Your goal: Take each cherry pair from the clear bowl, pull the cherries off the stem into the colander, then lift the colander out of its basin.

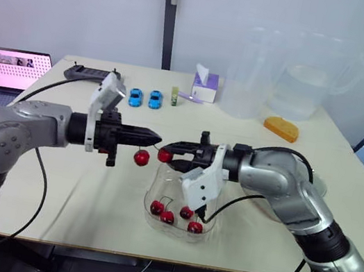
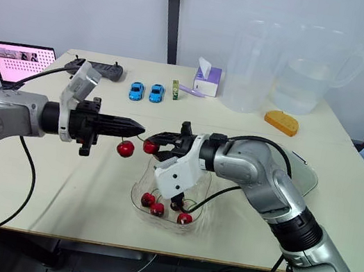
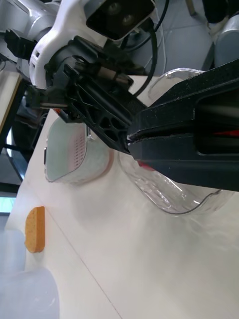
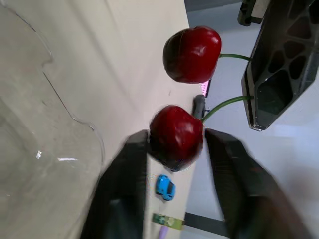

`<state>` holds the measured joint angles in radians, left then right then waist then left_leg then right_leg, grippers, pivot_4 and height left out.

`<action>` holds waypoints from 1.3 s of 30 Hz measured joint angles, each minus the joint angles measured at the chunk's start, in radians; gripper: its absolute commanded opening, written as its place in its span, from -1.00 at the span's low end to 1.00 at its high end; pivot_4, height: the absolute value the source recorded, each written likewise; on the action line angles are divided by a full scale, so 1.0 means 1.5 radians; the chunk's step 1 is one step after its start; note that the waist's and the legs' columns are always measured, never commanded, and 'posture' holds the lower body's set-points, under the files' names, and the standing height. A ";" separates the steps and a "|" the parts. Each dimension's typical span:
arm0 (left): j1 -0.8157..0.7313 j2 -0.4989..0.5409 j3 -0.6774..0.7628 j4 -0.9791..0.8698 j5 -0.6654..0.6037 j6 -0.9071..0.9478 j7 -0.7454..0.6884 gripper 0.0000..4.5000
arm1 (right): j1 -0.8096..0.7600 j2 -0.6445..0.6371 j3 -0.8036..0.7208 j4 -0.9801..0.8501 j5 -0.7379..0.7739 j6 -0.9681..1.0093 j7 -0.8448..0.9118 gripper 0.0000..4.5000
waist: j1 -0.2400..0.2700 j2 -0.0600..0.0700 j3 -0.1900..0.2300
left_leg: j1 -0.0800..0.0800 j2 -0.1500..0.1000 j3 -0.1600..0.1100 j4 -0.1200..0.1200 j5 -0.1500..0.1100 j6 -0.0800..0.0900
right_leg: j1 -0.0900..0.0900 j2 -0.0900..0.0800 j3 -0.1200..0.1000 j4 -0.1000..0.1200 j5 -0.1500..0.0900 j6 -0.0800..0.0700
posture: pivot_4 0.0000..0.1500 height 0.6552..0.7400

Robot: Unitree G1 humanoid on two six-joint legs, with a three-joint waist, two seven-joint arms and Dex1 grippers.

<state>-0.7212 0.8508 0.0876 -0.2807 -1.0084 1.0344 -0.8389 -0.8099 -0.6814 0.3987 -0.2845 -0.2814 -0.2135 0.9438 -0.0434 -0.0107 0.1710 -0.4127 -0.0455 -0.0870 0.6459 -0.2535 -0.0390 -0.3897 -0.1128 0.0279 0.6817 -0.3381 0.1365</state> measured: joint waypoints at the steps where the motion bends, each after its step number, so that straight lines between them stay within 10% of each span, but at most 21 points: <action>1: 0.000 0.000 0.000 0.000 0.004 0.000 -0.002 -1.00 | 0.006 -0.003 -0.011 -0.006 0.022 0.016 0.010 0.60 | 0.000 0.000 0.000 | 0.000 0.000 0.000 0.000 0.000 0.000 | 0.000 0.000 0.000 0.000 0.000 0.000 | 1.00 0.93; 3: 0.000 0.000 0.000 0.001 0.012 -0.001 -0.003 -1.00 | 0.026 -0.004 -0.053 -0.041 0.112 0.108 0.040 0.97 | 0.000 0.000 0.000 | 0.000 0.000 0.000 0.000 0.000 0.000 | 0.000 0.000 0.000 0.000 0.000 0.000 | 1.00 0.93; 14: -0.005 -0.033 0.004 -0.007 0.010 -0.016 -0.035 -1.00 | 0.032 0.017 -0.261 -0.121 0.632 0.833 0.022 0.97 | -0.001 0.000 0.000 | 0.000 0.000 -0.001 0.000 -0.001 0.001 | 0.000 0.000 0.000 0.000 0.000 0.000 | 1.00 0.93; 26: -0.005 -0.047 0.004 -0.029 -0.006 -0.013 -0.036 -1.00 | 0.017 0.086 -0.228 -0.095 0.660 0.871 -0.104 0.97 | 0.000 0.000 0.000 | 0.000 0.000 0.000 0.000 -0.001 0.001 | 0.000 0.000 0.000 0.000 0.000 0.000 | 1.00 0.93; 33: -0.010 -0.047 0.006 -0.034 -0.023 -0.012 -0.031 -1.00 | 0.021 0.075 -0.211 -0.095 0.663 0.857 -0.095 -0.27 | 0.000 0.000 0.000 | 0.000 0.000 0.000 0.000 -0.001 0.001 | 0.000 0.000 0.000 0.000 0.000 0.000 | 1.00 0.93; 39: -0.010 -0.047 0.006 -0.034 -0.035 -0.009 -0.023 -1.00 | 0.025 0.072 -0.214 -0.095 0.670 0.851 -0.089 -0.27 | 0.000 0.000 0.000 | 0.000 0.000 0.000 0.000 -0.001 0.001 | 0.000 0.000 0.000 0.000 0.000 0.000 | 1.00 0.93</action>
<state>-0.7365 0.7796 0.0970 -0.3318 -1.0611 1.0203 -0.8733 -0.7725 -0.5739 0.0783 -0.4274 0.7237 1.0625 0.8108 -0.0440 -0.0110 0.1713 -0.4128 -0.0456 -0.0876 0.6462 -0.2545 -0.0372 -0.3897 -0.1133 0.0274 0.6817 -0.3381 0.1365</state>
